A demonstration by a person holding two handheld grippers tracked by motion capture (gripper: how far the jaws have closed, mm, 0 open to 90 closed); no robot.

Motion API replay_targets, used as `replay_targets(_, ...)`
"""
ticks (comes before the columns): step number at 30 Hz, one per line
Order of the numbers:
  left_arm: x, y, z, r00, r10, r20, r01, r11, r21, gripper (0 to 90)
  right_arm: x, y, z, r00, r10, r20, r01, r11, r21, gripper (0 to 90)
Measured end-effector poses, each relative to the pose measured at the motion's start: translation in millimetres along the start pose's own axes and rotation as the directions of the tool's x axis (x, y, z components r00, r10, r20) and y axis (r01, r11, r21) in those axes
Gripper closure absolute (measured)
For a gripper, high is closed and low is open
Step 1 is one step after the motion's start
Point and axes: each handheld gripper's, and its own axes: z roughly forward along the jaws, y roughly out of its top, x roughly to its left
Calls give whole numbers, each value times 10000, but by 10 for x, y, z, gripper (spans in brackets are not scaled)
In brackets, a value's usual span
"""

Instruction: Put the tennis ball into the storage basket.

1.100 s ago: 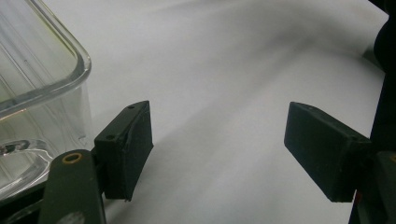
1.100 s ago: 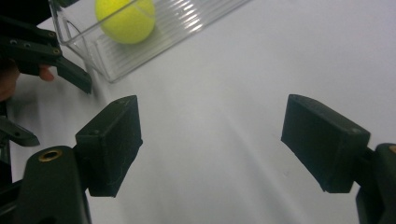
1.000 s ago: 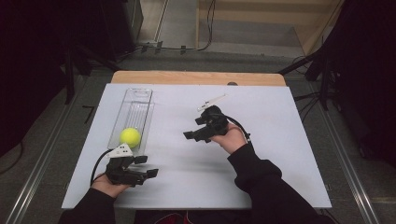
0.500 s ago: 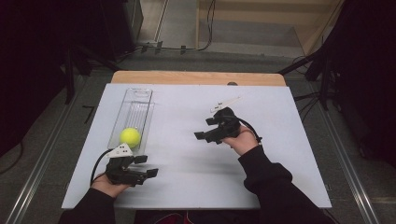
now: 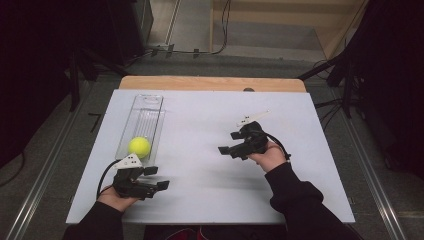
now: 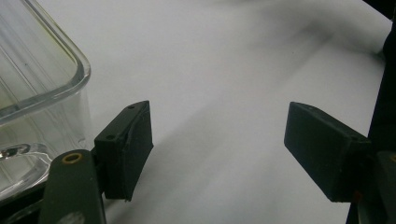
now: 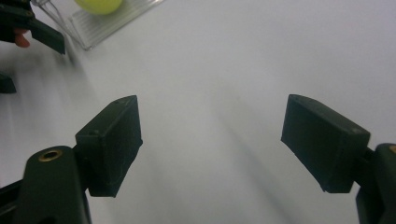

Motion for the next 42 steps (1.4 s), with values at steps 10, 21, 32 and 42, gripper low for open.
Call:
replay_targets(10, -2, 3, -6, 10000, 4, -49, -4, 10000, -47, 240, -98, -230, -174, 9990, 387, 234, -383, 9991, -166, 182)
replay_targets(21, 0, 3, -1, 10000, -31, -32, 31, 10000, -22, 241, -155, -506, -314, 9956, 746, 566, -738, 9971, -164, 182)
replay_targets(32, -1, 5, 5, 10000, -23, -48, 23, 10000, 42, 241, -175, -748, -454, 9913, 1087, 741, -1073, 9940, -227, 181)
replay_targets(42, -4, 4, 8, 10000, -36, -58, 36, 10000, 56, 241, -169, -936, -565, 9865, 1331, 950, -1308, 9909, -303, 181)
